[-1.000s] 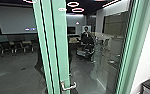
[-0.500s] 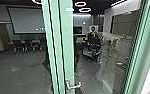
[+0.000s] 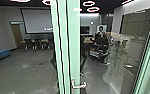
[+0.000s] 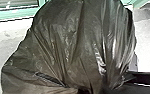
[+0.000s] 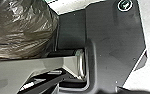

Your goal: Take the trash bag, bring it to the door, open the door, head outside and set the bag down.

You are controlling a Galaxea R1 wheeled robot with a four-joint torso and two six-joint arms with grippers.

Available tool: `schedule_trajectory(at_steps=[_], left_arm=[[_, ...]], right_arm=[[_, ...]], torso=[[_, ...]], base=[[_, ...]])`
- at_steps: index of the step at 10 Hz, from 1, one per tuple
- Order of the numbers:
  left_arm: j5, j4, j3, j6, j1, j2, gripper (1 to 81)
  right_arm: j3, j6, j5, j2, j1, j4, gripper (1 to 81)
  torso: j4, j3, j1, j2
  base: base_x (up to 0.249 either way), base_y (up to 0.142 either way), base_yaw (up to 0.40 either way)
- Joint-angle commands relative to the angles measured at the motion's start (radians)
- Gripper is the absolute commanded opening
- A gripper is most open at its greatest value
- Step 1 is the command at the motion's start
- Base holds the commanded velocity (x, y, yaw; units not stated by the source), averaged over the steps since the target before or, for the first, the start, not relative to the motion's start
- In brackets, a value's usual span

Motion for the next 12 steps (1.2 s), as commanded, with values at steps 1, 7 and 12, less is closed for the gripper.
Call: schedule_trajectory(at_steps=[1, 7, 12], left_arm=[[0.059, 0.014, 0.007, 0.000, -0.055, -0.003, 1.0], [0.059, 0.015, 0.006, 0.000, -0.055, -0.001, 1.0], [0.059, 0.015, 0.006, 0.000, -0.055, -0.001, 1.0]], right_arm=[[0.006, -0.006, -0.054, 0.003, 0.050, -0.011, 81.1], [0.006, -0.006, -0.054, 0.003, 0.050, -0.011, 81.1], [0.006, -0.006, -0.054, 0.005, 0.050, -0.011, 81.1]], torso=[[0.000, 0.000, 0.000, 0.000], [0.000, 0.000, 0.000, 0.000], [0.000, 0.000, 0.000, 0.000]], base=[[0.000, 0.000, 0.200], [0.000, 0.000, 0.171], [0.000, 0.000, 0.135]])
